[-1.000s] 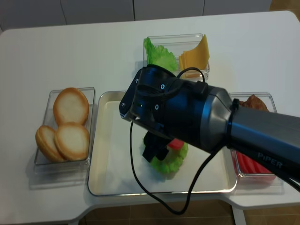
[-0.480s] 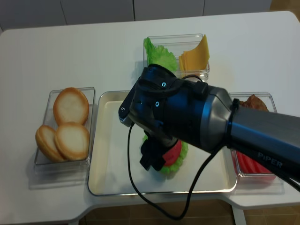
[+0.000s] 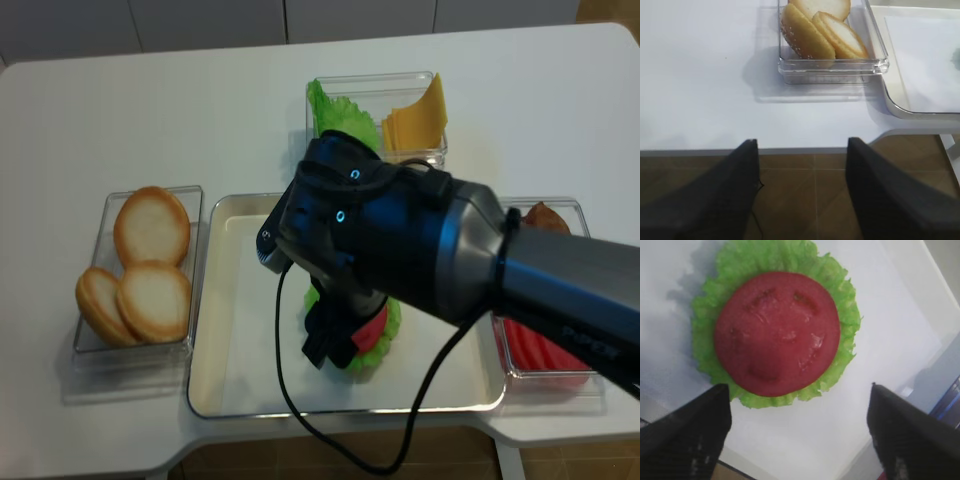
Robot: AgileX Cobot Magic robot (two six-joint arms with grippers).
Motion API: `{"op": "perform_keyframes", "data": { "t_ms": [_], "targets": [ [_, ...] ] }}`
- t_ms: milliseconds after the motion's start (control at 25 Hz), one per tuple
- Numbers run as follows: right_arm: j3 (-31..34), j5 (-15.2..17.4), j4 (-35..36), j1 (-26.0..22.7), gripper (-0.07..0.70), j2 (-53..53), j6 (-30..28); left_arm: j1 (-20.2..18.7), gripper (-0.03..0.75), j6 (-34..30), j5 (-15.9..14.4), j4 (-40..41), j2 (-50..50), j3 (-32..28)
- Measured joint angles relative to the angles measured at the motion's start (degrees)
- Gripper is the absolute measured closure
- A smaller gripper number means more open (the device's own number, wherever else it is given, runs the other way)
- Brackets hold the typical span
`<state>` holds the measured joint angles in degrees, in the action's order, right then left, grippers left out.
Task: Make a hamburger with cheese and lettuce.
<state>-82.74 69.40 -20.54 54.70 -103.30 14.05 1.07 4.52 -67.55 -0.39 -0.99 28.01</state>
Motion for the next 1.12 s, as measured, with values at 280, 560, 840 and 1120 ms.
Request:
{"op": "perform_keyframes", "data": {
  "t_ms": [280,560,840,1120],
  "targets": [
    [0.0,0.5,8.1,-10.3,0.032,8.0,-0.8,0.0,0.3,0.0,0.0,0.0,0.0,0.0],
    [0.0,1.5,22.0,-28.5,0.051,15.8,-9.8,0.0,0.3,0.0,0.0,0.0,0.0,0.0],
    [3.8,1.6,23.9,-40.4,0.068,23.2,-11.6,0.0,0.3,0.0,0.0,0.0,0.0,0.0],
    [15.6,1.9,23.2,-45.4,0.095,35.9,-10.4,0.0,0.3,0.0,0.0,0.0,0.0,0.0]
  ]
}}
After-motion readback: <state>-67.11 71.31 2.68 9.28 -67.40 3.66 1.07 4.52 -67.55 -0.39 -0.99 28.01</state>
